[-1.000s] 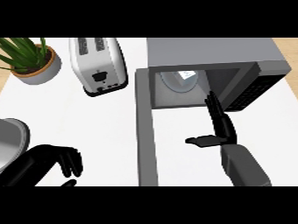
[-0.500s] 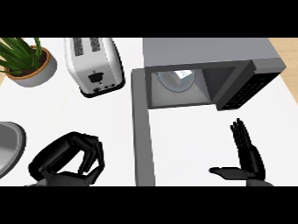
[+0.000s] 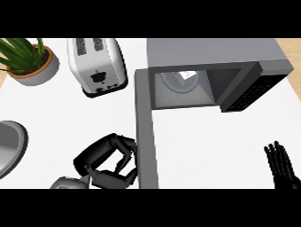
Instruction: Pick up the milk, place it into the microwave and close the microwave
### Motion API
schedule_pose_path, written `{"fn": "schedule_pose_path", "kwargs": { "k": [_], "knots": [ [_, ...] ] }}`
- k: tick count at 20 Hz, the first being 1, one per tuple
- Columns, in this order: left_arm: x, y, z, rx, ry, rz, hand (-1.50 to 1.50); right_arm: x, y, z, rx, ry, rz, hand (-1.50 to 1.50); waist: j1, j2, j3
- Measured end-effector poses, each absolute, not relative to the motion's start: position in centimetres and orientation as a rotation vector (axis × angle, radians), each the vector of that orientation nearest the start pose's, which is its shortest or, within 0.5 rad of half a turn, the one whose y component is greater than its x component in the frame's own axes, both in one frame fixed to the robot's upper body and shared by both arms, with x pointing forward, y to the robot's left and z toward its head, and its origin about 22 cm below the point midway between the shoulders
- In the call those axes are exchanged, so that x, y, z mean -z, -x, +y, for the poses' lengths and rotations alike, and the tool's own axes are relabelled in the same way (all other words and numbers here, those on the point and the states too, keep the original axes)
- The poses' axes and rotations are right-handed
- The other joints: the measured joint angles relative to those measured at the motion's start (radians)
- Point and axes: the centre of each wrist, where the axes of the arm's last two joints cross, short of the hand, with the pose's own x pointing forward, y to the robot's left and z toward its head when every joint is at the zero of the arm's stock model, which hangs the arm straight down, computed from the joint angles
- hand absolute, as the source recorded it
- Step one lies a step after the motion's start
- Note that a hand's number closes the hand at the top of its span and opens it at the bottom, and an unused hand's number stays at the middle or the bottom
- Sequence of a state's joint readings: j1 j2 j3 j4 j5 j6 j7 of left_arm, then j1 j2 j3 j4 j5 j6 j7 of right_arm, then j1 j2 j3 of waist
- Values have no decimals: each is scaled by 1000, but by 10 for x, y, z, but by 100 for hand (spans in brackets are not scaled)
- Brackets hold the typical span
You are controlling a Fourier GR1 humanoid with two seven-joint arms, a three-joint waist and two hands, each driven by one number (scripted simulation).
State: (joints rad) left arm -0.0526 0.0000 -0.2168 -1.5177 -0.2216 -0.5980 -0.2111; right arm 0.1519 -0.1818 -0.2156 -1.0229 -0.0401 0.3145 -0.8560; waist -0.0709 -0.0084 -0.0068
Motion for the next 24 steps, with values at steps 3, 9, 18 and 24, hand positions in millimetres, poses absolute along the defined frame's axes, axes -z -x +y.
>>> {"fn": "schedule_pose_path", "kwargs": {
  "k": [3,9,18,24],
  "knots": [
    [10,-245,149,826,585,-1623,150,107,-126,-360,22,3,-1804,-150,2,1,1],
    [32,-226,97,881,634,-1548,150,68,-117,-350,18,-127,-1868,-150,2,5,2],
    [31,-217,42,861,515,-1592,150,6,-120,-335,-64,-322,-1928,-150,-17,13,1],
    [26,-224,26,820,418,-1623,150,-27,-121,-324,-149,-411,-1944,-150,-44,21,1]
  ]
}}
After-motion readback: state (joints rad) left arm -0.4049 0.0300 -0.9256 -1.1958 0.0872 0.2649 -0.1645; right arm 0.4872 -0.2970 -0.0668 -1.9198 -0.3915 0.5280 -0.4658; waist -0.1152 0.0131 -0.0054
